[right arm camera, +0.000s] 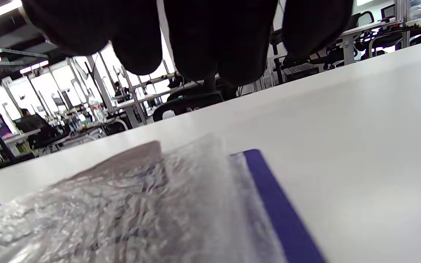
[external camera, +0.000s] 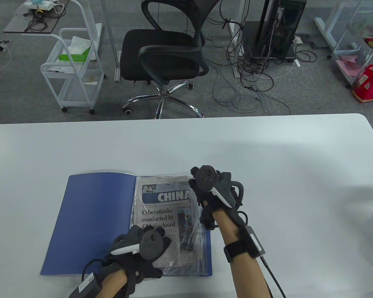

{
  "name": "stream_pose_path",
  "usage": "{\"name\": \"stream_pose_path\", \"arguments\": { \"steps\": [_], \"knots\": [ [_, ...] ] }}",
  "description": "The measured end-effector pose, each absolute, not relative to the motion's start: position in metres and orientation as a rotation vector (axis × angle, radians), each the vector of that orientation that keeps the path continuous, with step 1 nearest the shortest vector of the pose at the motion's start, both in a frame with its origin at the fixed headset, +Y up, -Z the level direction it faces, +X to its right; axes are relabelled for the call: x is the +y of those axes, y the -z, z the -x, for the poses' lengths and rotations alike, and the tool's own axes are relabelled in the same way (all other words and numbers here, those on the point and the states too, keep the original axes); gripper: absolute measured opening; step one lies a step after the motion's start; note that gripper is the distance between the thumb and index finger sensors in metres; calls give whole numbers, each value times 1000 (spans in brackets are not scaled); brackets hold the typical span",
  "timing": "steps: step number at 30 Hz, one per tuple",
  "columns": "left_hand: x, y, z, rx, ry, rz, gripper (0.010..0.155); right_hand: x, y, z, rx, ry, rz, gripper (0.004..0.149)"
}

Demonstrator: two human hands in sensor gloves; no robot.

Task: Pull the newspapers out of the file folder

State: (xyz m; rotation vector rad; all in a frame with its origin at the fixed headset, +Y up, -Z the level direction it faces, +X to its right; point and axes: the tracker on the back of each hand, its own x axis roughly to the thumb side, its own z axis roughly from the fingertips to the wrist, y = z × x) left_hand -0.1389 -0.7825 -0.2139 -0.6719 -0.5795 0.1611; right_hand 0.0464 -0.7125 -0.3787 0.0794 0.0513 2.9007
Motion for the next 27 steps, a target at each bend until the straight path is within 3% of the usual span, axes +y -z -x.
{"name": "stream_pose_path", "arguments": {
  "steps": [5,12,18,21,24,27],
  "knots": [
    [-783,213,137,-582,-144,651,88,-733,409,-12,127,-3033,-75,55],
    [-783,213,138,-579,-153,653,88,-743,430,-3,186,-3069,-70,38],
    [-783,213,139,-579,-141,661,86,-740,439,-7,10,-3042,24,40],
    [-784,213,141,-580,-157,663,87,-738,443,-8,110,-3023,2,40],
    [-784,214,142,-579,-166,666,87,-738,446,-9,320,-2933,-47,56],
    [-784,213,142,-578,-163,666,87,-738,449,-5,393,-2992,-115,40]
  ]
}}
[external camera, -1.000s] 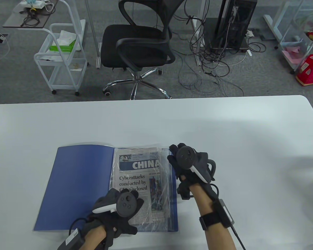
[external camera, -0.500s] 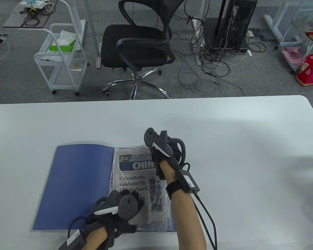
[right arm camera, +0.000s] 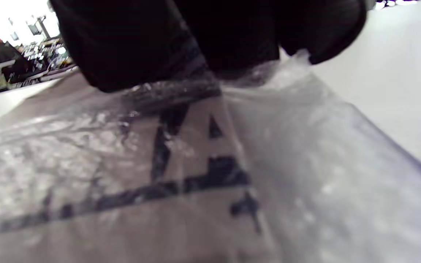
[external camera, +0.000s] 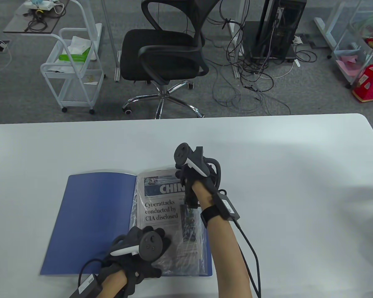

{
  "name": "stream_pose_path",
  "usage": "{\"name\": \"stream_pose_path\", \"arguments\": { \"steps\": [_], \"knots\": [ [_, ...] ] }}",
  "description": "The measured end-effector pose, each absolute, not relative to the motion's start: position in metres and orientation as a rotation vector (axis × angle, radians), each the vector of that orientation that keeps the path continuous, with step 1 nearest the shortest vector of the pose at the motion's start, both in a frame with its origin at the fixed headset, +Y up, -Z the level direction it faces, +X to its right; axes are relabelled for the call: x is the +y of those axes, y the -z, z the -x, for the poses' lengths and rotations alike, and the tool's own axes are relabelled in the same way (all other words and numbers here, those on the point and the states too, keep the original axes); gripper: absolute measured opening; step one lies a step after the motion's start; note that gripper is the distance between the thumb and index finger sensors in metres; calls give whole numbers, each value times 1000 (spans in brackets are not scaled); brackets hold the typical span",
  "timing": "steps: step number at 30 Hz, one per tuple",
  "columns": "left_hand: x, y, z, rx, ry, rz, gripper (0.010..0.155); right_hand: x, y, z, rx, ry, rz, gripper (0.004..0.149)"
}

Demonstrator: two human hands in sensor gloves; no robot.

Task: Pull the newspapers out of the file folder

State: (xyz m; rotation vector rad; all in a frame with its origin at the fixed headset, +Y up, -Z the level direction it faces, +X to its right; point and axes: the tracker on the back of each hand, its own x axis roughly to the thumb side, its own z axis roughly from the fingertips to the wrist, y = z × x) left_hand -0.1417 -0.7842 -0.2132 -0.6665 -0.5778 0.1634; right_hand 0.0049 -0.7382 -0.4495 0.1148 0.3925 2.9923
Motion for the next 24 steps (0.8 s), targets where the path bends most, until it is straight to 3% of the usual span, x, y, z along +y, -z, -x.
{"name": "stream_pose_path", "arguments": {
  "steps": [11,15,24],
  "knots": [
    [-785,212,142,-566,-159,679,86,-709,467,-11,-171,-3001,89,38],
    [-785,212,142,-562,-164,688,85,-680,466,-15,-526,-2940,103,38],
    [-786,213,143,-553,-184,699,85,-612,451,-61,-612,-2593,124,38]
  ]
}}
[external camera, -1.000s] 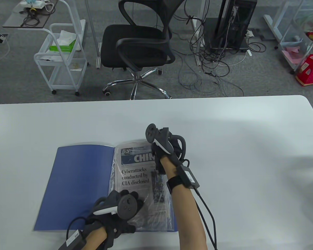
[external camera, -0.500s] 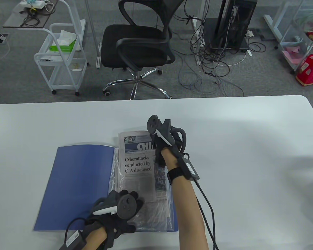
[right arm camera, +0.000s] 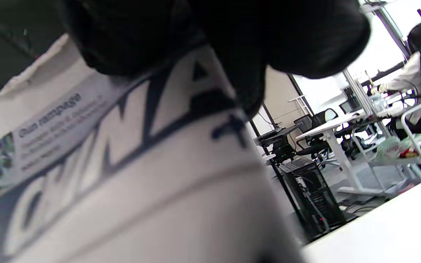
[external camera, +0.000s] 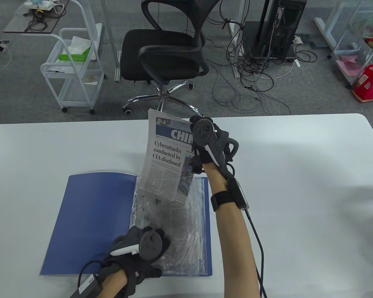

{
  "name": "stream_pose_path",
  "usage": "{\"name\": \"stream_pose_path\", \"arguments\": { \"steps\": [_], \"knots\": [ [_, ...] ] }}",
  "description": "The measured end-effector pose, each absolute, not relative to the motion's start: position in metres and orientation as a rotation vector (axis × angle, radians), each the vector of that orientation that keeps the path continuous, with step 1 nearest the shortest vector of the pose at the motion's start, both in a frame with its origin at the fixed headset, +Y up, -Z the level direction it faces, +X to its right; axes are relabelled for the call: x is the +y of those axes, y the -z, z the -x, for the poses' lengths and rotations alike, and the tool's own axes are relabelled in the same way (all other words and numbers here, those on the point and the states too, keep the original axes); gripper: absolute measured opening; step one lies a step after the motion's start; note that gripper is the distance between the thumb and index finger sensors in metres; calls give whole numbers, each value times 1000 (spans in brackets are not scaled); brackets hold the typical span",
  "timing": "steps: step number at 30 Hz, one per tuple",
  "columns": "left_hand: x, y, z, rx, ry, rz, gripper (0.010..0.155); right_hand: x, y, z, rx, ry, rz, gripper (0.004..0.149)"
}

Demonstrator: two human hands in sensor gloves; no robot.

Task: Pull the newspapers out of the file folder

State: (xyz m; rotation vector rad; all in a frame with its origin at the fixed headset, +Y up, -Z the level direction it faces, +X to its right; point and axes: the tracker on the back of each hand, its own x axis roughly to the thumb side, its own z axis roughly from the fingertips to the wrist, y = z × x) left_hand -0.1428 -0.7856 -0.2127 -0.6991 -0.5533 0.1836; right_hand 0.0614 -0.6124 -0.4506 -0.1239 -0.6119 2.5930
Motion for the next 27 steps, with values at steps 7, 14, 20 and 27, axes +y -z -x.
{"name": "stream_pose_path", "arguments": {
  "steps": [7,14,20,27],
  "knots": [
    [-786,213,143,-546,-185,705,85,-585,415,-138,-582,-2173,255,38],
    [-786,214,142,-538,-196,708,84,-610,375,-225,-566,-1934,504,38],
    [-786,214,142,-533,-194,709,84,-677,342,-293,-518,-1946,757,38],
    [-785,215,139,-524,-173,717,84,-738,316,-333,-481,-2056,1011,38]
  ]
}}
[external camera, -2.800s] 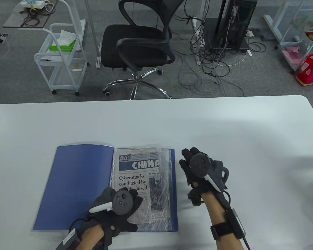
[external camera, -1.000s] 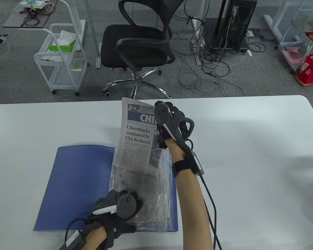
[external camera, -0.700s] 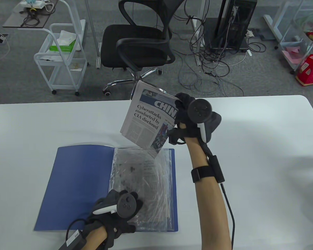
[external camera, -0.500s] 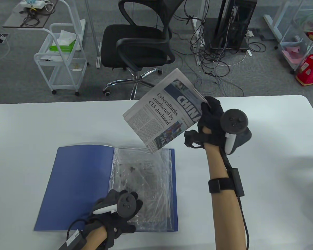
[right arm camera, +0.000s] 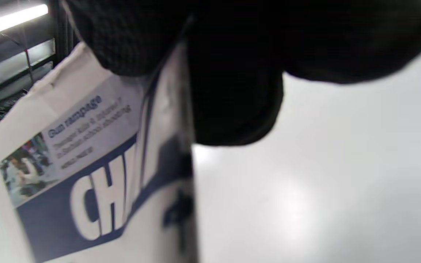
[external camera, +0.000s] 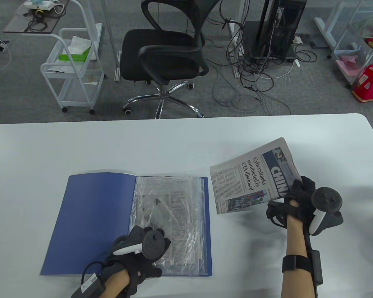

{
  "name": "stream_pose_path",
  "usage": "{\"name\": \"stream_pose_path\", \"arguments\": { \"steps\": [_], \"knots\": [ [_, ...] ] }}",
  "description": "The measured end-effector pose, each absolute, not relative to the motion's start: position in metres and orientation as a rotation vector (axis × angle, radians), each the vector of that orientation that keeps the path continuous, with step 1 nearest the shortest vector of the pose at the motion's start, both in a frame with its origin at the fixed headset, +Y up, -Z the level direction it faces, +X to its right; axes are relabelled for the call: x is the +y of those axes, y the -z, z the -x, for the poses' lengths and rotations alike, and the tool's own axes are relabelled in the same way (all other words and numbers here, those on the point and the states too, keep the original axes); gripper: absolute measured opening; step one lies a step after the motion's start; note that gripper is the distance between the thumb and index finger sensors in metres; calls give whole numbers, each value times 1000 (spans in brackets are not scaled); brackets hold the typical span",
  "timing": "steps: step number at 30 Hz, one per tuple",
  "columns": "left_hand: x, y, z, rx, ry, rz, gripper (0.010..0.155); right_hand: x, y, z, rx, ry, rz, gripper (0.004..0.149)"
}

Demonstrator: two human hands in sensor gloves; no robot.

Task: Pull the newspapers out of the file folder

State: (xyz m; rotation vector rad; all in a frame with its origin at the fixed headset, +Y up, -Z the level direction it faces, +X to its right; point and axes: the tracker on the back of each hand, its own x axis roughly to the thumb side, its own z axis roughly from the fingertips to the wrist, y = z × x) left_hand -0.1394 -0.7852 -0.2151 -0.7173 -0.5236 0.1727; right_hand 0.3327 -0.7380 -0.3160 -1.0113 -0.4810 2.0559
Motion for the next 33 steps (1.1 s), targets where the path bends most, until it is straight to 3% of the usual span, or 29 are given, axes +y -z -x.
{"name": "stream_pose_path", "arguments": {
  "steps": [4,9,19,23,27,33],
  "knots": [
    [-785,215,139,-522,-172,720,84,-746,313,-337,-457,-2147,1061,39],
    [-785,215,139,-521,-173,724,84,-731,318,-322,-447,-2463,963,65],
    [-785,215,139,-523,-166,725,84,-638,317,-249,-579,-2639,519,59],
    [-786,215,139,-524,-170,723,84,-621,306,-211,-606,-2730,309,56],
    [-786,215,139,-525,-174,722,84,-630,294,-186,-510,-2793,181,56],
    [-786,214,140,-522,-180,722,84,-680,280,-163,-427,-2940,96,56]
  ]
}}
